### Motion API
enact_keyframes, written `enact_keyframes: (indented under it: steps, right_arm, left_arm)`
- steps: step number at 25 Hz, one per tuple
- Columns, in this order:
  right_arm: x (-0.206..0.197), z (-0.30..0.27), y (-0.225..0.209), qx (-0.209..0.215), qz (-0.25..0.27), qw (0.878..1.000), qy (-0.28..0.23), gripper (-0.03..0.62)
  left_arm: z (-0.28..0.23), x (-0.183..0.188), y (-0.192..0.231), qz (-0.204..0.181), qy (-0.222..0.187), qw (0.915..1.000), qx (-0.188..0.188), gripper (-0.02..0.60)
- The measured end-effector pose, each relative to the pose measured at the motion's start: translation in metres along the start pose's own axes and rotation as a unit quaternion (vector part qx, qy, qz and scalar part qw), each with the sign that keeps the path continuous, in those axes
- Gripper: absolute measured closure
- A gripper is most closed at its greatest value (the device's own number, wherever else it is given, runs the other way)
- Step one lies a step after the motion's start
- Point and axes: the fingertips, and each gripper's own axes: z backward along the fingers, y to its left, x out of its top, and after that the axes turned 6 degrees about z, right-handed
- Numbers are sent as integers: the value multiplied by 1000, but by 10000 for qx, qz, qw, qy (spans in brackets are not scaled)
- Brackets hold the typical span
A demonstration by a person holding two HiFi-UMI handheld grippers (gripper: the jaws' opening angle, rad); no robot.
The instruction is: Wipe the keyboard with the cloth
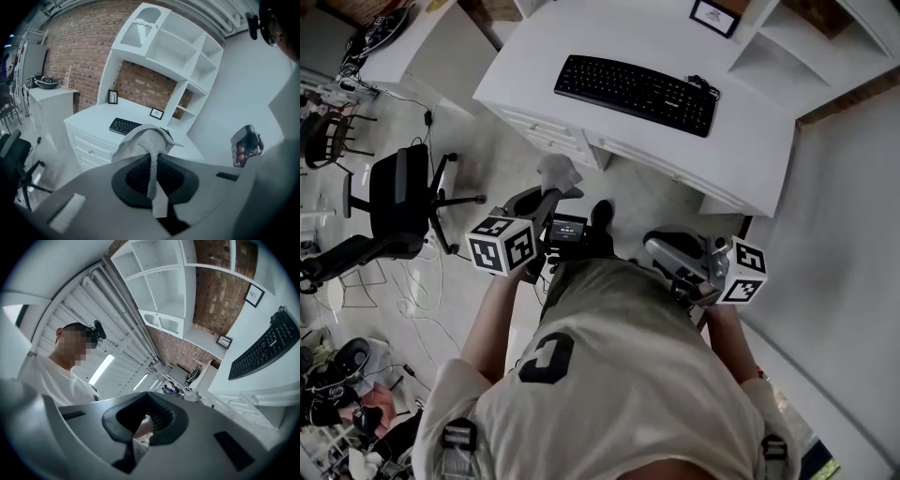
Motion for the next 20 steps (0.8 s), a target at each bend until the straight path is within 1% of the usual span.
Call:
enact_keyframes:
  steps: [3, 6, 8, 11, 14, 17, 20]
  right_arm:
    - [10, -16, -29, -223, 8, 9997, 127, 588]
    - [16, -40, -57, -444, -155, 9984, 330, 588]
    - [21, -57, -71, -511, -230, 9975, 423, 588]
    - [29, -75, -91, -666, -294, 9962, 477, 588]
    - [35, -87, -115, -926, -431, 9934, 519, 588]
    - [40, -97, -133, -1108, -512, 9909, 564, 588]
    - [44, -101, -149, -1237, -582, 9891, 548, 588]
  left_arm:
    - [-21, 32, 30, -200, -42, 9998, 48, 572]
    - [-37, 61, 58, -397, 7, 9992, 74, 572]
    - [-46, 76, 75, -470, 58, 9988, 99, 572]
    - [-62, 88, 98, -519, 193, 9984, 111, 572]
    - [-83, 97, 120, -592, 398, 9974, 108, 572]
    - [-104, 112, 138, -667, 462, 9967, 62, 572]
    - [-128, 126, 156, -965, 542, 9938, 140, 572]
